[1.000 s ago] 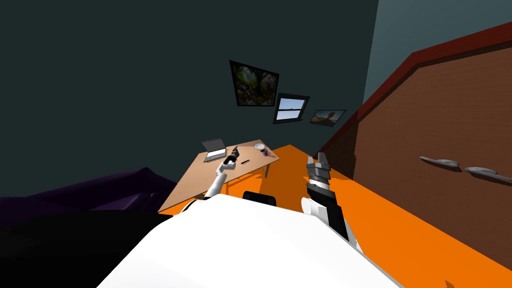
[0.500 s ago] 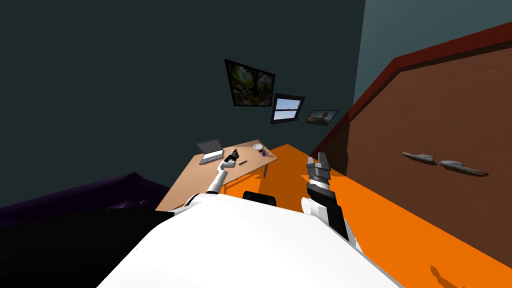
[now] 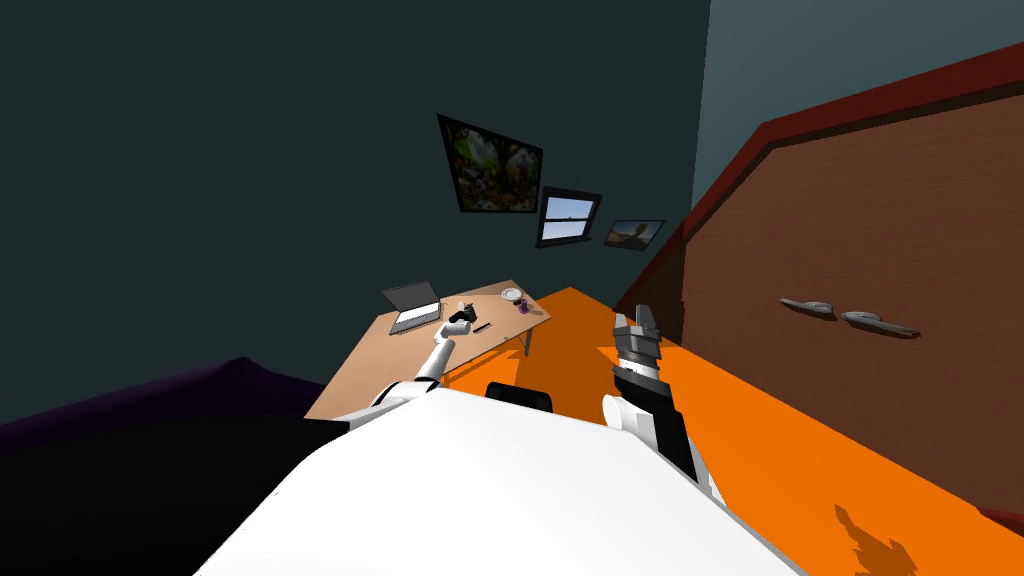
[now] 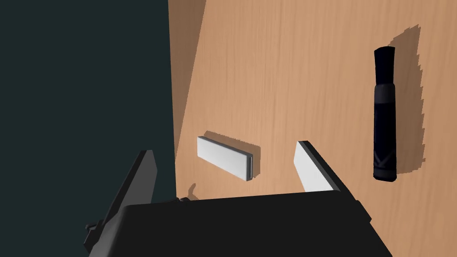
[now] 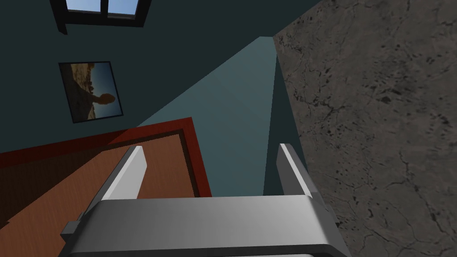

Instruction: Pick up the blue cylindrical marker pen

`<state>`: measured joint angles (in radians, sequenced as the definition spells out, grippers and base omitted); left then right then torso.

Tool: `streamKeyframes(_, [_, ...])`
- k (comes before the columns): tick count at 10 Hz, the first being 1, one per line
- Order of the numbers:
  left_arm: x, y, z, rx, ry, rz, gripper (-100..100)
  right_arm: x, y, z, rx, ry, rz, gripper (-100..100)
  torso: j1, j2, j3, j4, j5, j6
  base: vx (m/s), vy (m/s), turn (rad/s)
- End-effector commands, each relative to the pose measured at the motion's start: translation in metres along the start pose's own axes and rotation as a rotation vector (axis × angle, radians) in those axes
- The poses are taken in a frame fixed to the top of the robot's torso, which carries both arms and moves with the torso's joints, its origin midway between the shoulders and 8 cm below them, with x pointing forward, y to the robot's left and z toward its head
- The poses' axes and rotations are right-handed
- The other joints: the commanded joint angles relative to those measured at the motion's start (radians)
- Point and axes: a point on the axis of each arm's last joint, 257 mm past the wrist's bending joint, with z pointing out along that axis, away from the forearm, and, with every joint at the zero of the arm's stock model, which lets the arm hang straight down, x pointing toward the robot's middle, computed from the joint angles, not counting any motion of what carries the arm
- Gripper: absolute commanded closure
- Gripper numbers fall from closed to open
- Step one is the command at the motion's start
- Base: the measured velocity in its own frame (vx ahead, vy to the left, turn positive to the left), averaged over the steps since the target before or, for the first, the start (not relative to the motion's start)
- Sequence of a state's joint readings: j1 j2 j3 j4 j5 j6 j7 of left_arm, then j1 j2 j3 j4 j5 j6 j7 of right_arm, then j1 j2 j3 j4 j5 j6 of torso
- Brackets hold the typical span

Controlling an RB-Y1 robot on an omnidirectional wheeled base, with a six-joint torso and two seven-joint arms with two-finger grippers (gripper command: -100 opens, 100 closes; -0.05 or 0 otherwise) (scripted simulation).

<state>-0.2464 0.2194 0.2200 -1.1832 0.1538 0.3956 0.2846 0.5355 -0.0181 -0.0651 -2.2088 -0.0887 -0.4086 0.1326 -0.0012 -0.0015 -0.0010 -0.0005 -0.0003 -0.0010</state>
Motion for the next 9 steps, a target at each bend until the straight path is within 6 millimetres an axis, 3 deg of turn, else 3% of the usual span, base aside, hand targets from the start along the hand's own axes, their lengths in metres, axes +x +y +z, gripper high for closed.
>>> streamKeyframes(1, [-0.016,0.013,0.005,-0.063,-0.034,-0.030,-100,0.000,0.000,0.000,0.000,0.000,0.000,0,0.000,0.000,0.000,0.000,0.000,0.000,0.026,-0.023,-0.107])
streamKeyframes(5, [-0.045,0.038,0.009,-0.167,-0.097,-0.082,-100,0.000,0.000,0.000,0.000,0.000,0.000,0,0.000,-0.001,0.000,0.000,0.000,0.000,0.036,-0.021,-0.070])
streamKeyframes(7, [-0.066,0.063,0.008,-0.241,-0.141,-0.111,-100,0.000,0.000,0.000,0.000,0.000,0.000,0,0.000,-0.001,0.000,0.000,0.000,0.000,0.034,-0.020,-0.062])
streamKeyframes(9, [-0.066,0.063,0.008,-0.241,-0.141,-0.111,-100,0.000,0.000,0.000,0.000,0.000,0.000,0,0.000,0.000,0.000,0.000,0.000,0.000,0.021,-0.010,-0.021])
